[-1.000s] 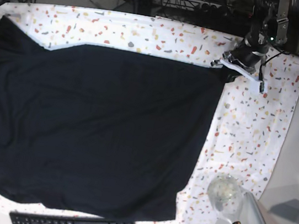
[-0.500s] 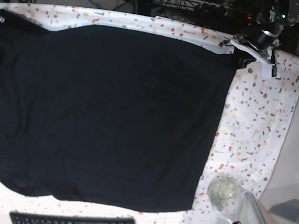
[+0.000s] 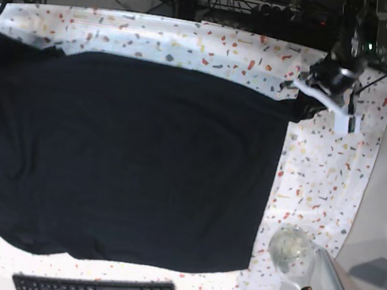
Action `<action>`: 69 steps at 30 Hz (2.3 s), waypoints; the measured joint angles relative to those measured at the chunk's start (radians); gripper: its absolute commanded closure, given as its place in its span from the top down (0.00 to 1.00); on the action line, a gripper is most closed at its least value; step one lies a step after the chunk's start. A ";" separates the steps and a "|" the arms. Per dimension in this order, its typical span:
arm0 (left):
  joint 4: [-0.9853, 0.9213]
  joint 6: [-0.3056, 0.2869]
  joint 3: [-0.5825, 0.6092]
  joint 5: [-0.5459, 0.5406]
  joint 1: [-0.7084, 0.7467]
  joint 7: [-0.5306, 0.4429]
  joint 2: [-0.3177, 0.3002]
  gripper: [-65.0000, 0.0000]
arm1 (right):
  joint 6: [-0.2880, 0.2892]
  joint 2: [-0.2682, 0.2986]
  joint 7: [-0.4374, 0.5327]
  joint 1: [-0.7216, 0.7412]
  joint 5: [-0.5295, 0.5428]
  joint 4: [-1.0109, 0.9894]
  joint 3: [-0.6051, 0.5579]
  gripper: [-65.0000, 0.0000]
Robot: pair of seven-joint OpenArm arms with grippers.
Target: Layout the t-shirt on the table in an organized manner, then fold the t-shirt properly
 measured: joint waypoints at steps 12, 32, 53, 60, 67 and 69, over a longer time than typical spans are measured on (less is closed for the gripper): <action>-0.196 0.000 0.000 0.005 -0.306 0.074 0.034 0.00 | -0.058 0.143 0.179 0.281 -0.015 -0.468 -0.284 0.00; -0.514 0.001 -0.002 0.005 -0.562 0.071 0.035 0.00 | -0.118 0.202 0.541 0.488 -0.012 -0.885 -0.426 0.00; -0.647 0.001 0.100 0.006 -0.615 -0.048 0.036 0.00 | -0.298 0.194 0.616 0.485 -0.012 -0.886 -0.421 0.00; -0.628 -0.001 0.086 -0.003 -0.638 -0.047 0.033 0.47 | -0.306 0.193 0.612 0.434 -0.002 -0.805 -0.400 0.57; -0.515 0.004 -0.115 -0.006 -0.600 -0.050 0.034 0.94 | -0.309 0.100 0.450 0.200 0.006 -0.369 -0.199 0.60; -0.445 0.000 -0.148 -0.006 -0.555 -0.050 0.034 0.94 | -0.307 0.052 0.446 0.166 0.002 -0.344 -0.161 0.61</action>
